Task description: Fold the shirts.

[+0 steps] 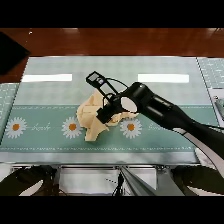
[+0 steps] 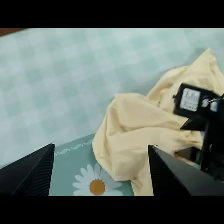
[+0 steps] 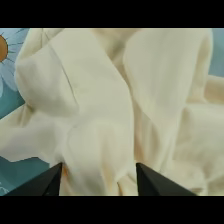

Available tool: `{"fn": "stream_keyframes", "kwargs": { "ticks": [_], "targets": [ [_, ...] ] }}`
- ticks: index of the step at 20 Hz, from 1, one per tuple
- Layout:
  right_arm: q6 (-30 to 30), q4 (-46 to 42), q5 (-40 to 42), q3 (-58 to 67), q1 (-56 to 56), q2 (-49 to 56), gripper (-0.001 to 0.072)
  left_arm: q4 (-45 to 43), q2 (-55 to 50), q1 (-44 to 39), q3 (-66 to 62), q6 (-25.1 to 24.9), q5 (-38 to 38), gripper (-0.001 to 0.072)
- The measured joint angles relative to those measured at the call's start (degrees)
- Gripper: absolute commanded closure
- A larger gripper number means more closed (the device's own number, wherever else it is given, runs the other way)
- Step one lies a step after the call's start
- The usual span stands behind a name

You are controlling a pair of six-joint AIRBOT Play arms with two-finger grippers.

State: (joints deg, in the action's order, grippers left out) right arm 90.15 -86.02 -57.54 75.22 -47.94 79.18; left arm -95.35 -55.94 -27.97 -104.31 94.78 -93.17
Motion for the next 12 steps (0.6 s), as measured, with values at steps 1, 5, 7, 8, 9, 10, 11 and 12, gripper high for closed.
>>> {"fn": "stream_keyframes", "kwargs": {
  "ticks": [1, 5, 7, 8, 9, 10, 11, 12],
  "targets": [
    [0.1, -2.4, -1.4, 0.0, 0.6, -1.8, 0.0168, 0.1, 0.0, 0.0, 2.9, 0.4, 0.4, 0.0],
    [0.9, -17.3, -8.9, 0.0, 6.9, -11.3, 0.0115, 4.1, 1.2, 0.1, 20.9, 2.5, 5.0, 0.0001],
    [1.2, -21.3, -11.3, 0.0, 13.9, -15.3, 0.0115, 5.4, 2.7, 1.1, 32.7, 4.3, 9.8, 0.0],
    [1.4, -22.3, -12.2, 0.0, 18.2, -16.9, 0.0114, 6.2, 3.5, 2.2, 38.8, 5.2, 12.3, 0.0],
    [1.4, -22.3, -13.0, 0.0, 22.9, -18.2, 0.0114, 7.6, 4.2, 3.4, 44.1, 5.8, 14.8, 0.0],
    [1.3, -21.9, -13.4, 0.0, 27.3, -19.0, 0.0114, 9.9, 4.8, 5.0, 49.3, 6.2, 17.6, 0.0],
    [0.8, -21.0, -13.6, -0.2, 32.0, -19.6, 0.0115, 12.7, 5.2, 6.6, 53.7, 6.2, 20.0, 0.0],
    [0.2, -19.6, -13.5, -0.5, 36.3, -20.0, 0.0115, 16.2, 5.5, 8.4, 57.8, 5.7, 22.7, 0.0]
  ]
}}
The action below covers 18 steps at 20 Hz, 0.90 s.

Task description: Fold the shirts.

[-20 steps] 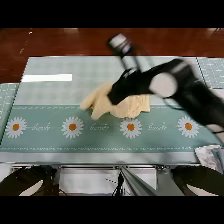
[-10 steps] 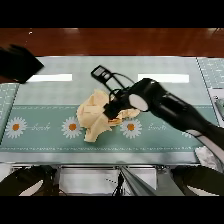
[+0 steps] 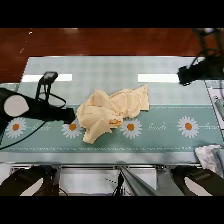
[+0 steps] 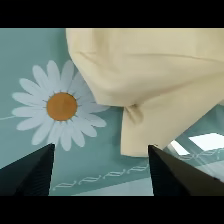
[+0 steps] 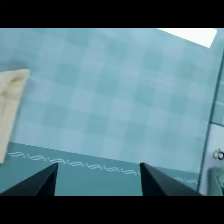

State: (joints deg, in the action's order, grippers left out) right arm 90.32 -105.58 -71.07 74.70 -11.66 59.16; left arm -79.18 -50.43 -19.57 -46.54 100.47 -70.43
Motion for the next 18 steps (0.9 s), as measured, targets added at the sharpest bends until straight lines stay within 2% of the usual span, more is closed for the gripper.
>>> {"fn": "stream_keyframes", "kwargs": {
  "ticks": [3, 7, 13, 18],
  "targets": [
    [-2.7, 6.2, 0.9, -2.1, 11.4, -0.7, 0.0115, 10.6, 0.4, 4.9, 8.8, -4.0, 5.5, 0.0],
    [-5.3, 13.9, 2.7, -7.3, 20.3, -1.0, 0.0115, 18.4, 0.6, 8.5, 16.6, -8.1, 8.6, 0.0],
    [-6.8, 19.3, 4.5, -15.0, 23.5, -1.1, 0.0116, 28.4, -0.6, 9.7, 23.6, -14.8, 10.6, 0.0],
    [-7.0, 21.2, 5.0, -17.2, 23.9, -1.1, 0.0116, 37.6, -6.6, 9.9, 25.6, -21.9, 13.6, 0.0]
  ]
}}
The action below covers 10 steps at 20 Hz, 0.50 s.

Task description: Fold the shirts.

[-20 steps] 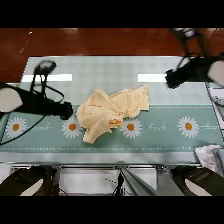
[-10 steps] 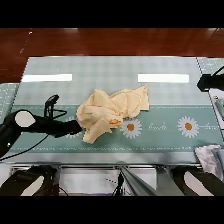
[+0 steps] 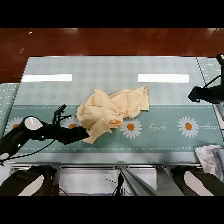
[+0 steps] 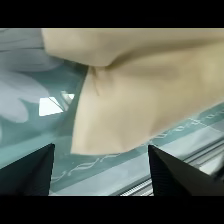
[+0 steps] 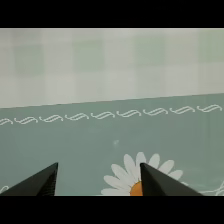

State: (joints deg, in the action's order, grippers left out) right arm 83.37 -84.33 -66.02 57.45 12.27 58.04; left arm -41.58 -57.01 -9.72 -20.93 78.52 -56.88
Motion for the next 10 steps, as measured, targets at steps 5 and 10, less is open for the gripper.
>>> {"fn": "stream_keyframes", "kwargs": {
  "ticks": [5, 10],
  "targets": [
    [0.0, 1.1, -0.1, -0.5, 0.1, 0.0, 0.0116, 9.2, -8.6, -0.3, 0.3, -5.8, 2.1, 0.0579],
    [0.0, 1.1, 0.3, -0.5, 0.1, 0.0, 0.0175, 11.2, -12.8, -0.7, 0.4, -9.3, 2.9, 0.0683]
  ]
}}
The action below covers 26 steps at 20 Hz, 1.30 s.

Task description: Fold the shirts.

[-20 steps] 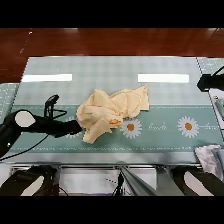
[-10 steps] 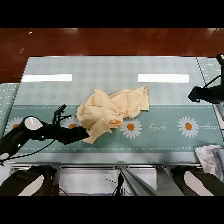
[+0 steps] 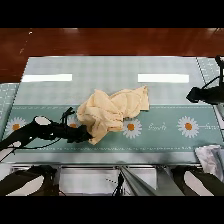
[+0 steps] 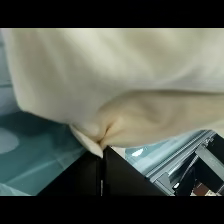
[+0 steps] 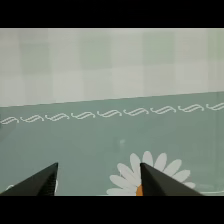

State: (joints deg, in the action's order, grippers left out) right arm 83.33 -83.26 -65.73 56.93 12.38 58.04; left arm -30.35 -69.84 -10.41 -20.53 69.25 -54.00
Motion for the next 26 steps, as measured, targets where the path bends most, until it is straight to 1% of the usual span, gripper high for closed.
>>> {"fn": "stream_keyframes", "kwargs": {
  "ticks": [2, 4, 6, 9, 12, 15, 17, 21, 26],
  "targets": [
    [0.1, -1.1, 0.8, 0.0, 0.0, 0.3, 0.018, 0.4, -0.5, 0.0, 0.0, -1.1, -0.1, 0.0683],
    [0.2, -1.0, 1.7, 0.0, 0.0, 1.4, 0.0156, 0.5, -0.7, 0.0, 0.0, -2.3, -0.2, 0.0683],
    [0.1, 2.0, 2.5, 0.0, 0.0, 4.3, 0.0154, 0.5, -0.6, 0.0, 0.0, -3.5, -0.5, 0.0683],
    [-2.2, 12.3, 3.7, 0.0, -0.2, 10.7, 0.0154, 0.0, 0.1, 0.0, 0.0, -4.6, -2.2, 0.0683],
    [-5.9, 24.4, 6.4, 0.0, -1.5, 17.6, 0.0155, -0.5, 1.1, 0.1, 0.0, -5.2, -3.5, 0.0683],
    [-8.4, 32.9, 12.3, 0.0, -3.8, 22.8, 0.0165, 0.0, 1.9, 0.1, 0.0, -5.4, -5.9, 0.0683],
    [-9.6, 36.8, 16.2, 0.0, -6.1, 25.3, 0.0165, 0.3, 2.2, 0.1, 0.0, -5.5, -6.7, 0.0683],
    [-11.6, 40.9, 22.9, 0.0, -10.9, 28.9, 0.0165, 0.8, 2.6, 0.1, -0.1, -5.5, -7.8, 0.0683],
    [-12.3, 41.1, 26.4, 0.0, -13.8, 31.0, 0.0165, 2.4, 2.7, 0.1, -0.1, -5.6, -8.5, 0.0683]
  ]
}}
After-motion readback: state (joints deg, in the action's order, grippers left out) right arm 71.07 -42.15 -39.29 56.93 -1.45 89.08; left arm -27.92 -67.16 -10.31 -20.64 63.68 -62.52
